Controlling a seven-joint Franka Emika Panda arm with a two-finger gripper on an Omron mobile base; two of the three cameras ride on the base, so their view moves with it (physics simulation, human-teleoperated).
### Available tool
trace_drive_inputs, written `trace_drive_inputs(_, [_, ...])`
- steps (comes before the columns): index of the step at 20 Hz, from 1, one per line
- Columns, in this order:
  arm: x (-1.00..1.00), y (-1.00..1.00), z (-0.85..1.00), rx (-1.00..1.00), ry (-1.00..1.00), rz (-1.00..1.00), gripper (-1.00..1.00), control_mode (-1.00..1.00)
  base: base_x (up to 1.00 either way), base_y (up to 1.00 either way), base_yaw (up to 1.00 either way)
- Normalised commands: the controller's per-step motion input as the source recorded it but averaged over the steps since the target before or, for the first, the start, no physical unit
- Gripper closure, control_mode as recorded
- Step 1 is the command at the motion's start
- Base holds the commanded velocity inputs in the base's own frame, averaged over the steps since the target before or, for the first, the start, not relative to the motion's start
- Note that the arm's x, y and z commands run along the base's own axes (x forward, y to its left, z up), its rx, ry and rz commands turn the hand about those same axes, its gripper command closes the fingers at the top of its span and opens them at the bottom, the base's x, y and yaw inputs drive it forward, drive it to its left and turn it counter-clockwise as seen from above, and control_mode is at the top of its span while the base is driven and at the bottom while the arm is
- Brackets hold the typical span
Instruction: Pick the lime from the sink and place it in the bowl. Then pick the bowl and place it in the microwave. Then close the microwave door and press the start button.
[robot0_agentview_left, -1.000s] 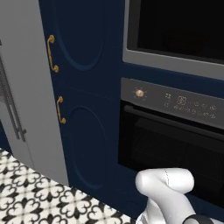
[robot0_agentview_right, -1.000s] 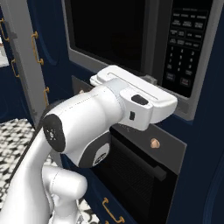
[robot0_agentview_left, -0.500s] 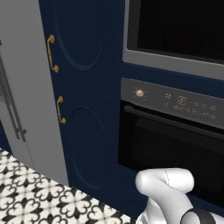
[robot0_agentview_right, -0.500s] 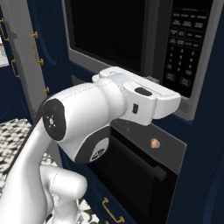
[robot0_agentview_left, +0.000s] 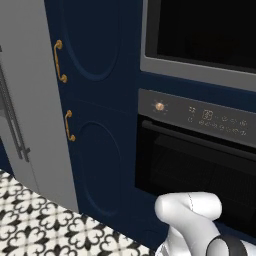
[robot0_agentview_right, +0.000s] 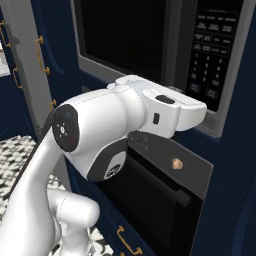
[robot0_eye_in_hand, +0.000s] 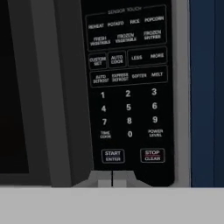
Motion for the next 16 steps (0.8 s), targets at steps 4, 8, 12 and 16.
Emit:
trace_drive_inputs(4, [0.31,-0.08,0.0,0.0,0.01,0.0,1.0,-1.0,0.0,0.0,0.0])
trace_drive_inputs(8, [0.16,-0.25,0.0,0.0,0.0,0.01,1.0,-1.0,0.0,0.0,0.0])
trace_drive_inputs(12, [0.13,-0.06,-0.14,0.0,0.0,0.01,1.0,-1.0,0.0,0.0,0.0])
trace_drive_inputs(16, [0.25,0.0,-0.15,0.0,0.0,0.0,1.0,-1.0,0.0,0.0,0.0])
